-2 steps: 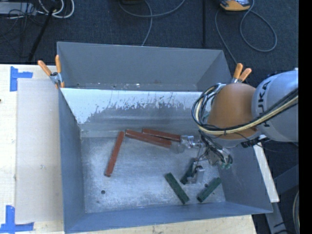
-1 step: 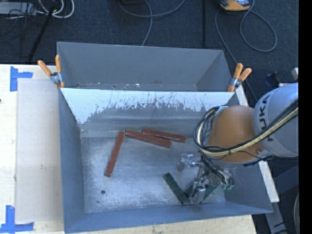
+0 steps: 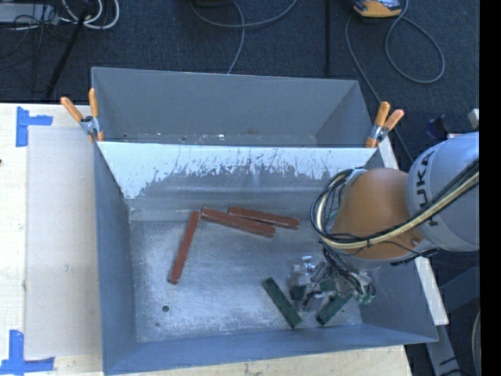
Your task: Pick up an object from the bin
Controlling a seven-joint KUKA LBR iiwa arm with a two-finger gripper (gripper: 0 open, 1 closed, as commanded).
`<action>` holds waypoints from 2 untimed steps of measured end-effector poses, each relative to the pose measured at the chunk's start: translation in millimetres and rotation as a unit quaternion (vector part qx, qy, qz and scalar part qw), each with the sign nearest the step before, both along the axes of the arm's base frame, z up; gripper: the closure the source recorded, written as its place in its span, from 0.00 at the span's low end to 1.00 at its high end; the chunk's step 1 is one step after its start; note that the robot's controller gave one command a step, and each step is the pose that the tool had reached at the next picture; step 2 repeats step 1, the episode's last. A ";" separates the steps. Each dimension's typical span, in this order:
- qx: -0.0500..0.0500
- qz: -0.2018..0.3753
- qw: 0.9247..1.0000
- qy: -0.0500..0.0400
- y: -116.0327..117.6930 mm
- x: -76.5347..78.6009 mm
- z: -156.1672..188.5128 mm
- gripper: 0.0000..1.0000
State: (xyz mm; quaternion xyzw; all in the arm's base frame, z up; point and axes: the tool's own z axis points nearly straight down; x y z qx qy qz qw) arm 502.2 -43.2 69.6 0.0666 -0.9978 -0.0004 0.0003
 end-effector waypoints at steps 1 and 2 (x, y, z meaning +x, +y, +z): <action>-0.001 0.026 1.000 -0.005 -5.9 17.1 141.8 1.00; -0.001 0.026 1.000 -0.005 -5.9 17.1 141.8 1.00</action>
Offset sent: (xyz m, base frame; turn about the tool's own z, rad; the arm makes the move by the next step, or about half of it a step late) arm 0.0147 -0.0063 0.1376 -0.0528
